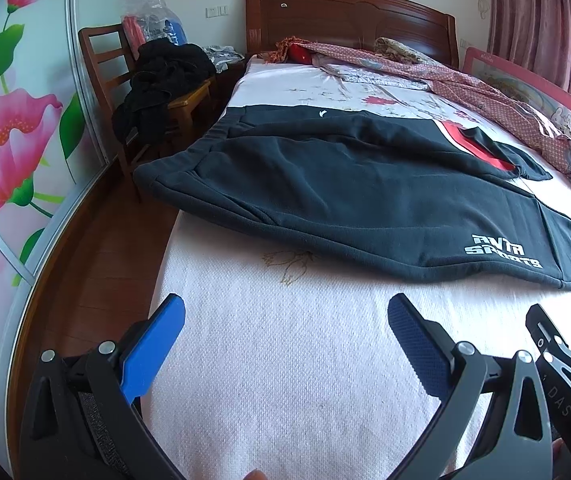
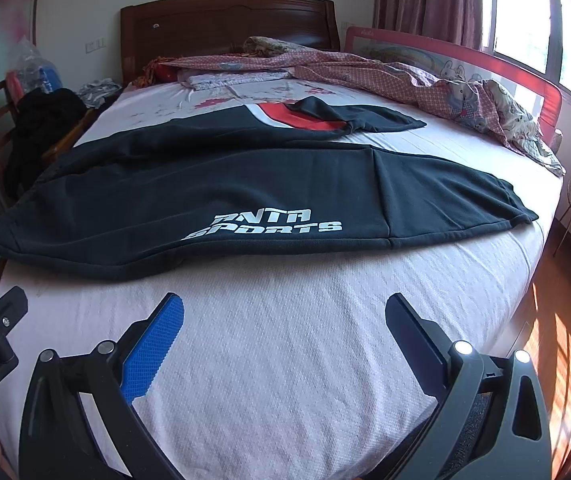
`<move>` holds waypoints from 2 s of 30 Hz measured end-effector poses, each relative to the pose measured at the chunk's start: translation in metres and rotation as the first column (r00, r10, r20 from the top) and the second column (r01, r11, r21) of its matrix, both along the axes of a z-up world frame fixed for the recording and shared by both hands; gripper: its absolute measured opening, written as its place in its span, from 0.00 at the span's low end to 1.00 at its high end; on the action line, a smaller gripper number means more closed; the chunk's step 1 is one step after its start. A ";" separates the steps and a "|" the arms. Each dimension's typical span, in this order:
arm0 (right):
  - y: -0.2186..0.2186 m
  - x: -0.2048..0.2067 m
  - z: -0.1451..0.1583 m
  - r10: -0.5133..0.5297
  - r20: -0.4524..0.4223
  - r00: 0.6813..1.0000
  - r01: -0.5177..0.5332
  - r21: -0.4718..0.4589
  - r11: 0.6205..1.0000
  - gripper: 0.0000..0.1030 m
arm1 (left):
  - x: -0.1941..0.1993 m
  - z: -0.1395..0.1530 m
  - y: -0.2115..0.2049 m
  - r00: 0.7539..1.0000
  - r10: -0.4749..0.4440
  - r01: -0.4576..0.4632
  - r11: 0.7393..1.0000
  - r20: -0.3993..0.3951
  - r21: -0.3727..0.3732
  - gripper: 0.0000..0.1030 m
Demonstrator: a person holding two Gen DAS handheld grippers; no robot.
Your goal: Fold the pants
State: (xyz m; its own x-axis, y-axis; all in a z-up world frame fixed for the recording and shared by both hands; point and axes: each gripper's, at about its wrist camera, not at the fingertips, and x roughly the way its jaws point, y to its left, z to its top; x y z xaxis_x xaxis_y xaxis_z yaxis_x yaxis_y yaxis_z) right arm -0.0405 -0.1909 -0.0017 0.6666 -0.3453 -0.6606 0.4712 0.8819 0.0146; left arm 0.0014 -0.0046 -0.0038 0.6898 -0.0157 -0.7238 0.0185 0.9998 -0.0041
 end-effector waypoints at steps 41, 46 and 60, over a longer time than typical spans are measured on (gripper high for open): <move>0.000 0.002 -0.003 0.006 -0.016 1.000 -0.006 0.012 1.000 0.97 | 0.000 -0.003 0.002 1.000 -0.009 0.009 1.000 -0.024 0.008 0.98; 0.000 0.002 -0.003 0.007 -0.019 1.000 -0.007 0.015 1.000 0.97 | 0.000 -0.004 0.002 1.000 -0.008 0.008 1.000 -0.019 0.001 0.98; -0.002 0.003 -0.007 0.009 -0.030 1.000 -0.008 0.034 0.999 0.97 | 0.002 -0.008 0.004 0.999 -0.002 0.003 1.000 -0.033 0.005 0.98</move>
State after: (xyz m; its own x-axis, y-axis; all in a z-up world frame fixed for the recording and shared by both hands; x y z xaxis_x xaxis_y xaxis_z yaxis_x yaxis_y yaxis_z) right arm -0.0375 -0.1928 -0.0091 0.6488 -0.3168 -0.6918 0.4645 0.8851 0.0303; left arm 0.0035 -0.0007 -0.0117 0.6653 -0.0137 -0.7464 0.0210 0.9998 0.0004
